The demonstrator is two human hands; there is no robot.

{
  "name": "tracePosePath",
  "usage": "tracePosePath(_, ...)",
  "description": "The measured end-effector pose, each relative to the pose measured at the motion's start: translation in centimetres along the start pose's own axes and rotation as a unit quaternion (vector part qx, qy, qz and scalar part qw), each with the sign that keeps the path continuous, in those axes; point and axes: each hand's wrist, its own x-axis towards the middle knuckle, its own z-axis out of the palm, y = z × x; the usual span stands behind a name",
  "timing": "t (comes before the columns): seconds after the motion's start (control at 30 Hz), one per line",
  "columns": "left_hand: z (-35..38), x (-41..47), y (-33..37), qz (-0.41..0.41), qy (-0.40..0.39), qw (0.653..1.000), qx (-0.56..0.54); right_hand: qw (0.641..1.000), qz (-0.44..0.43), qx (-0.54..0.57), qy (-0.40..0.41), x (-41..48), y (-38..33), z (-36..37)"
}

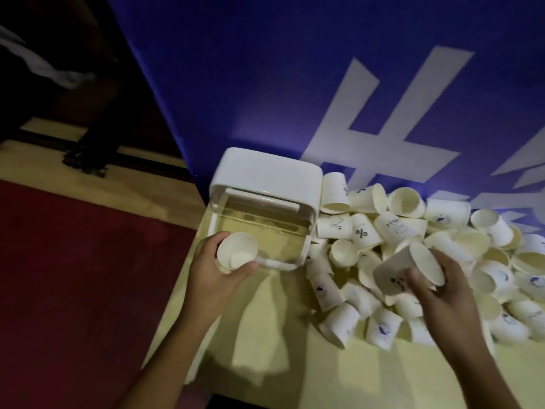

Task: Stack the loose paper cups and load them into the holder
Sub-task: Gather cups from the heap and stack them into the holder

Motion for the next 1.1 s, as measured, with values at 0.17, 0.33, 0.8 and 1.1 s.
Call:
tracePosePath(0.17,-2.4,4.9,-2.2,0.033,-0.034,0.999,-0.003,0.992,0.005,0.102,-0.068,-4.1,-4.0,9.5)
tracePosePath(0.33,-1.8,8.3,-4.4,0.062,-0.07,0.996,-0.002,0.993,-0.026,0.071,-0.09,-4.5,-4.2,15.9)
tracePosePath(0.8,2.6,13.4,-8.4,0.028,-0.229,0.942,0.245,0.993,-0.056,0.008,-0.1,-1.5,-1.9,24.0)
tracePosePath(1.1,1.7,13.5,-9.4,0.044,-0.234,0.952,0.194,0.99,-0.104,0.011,-0.099,0.2,-3.1,26.6)
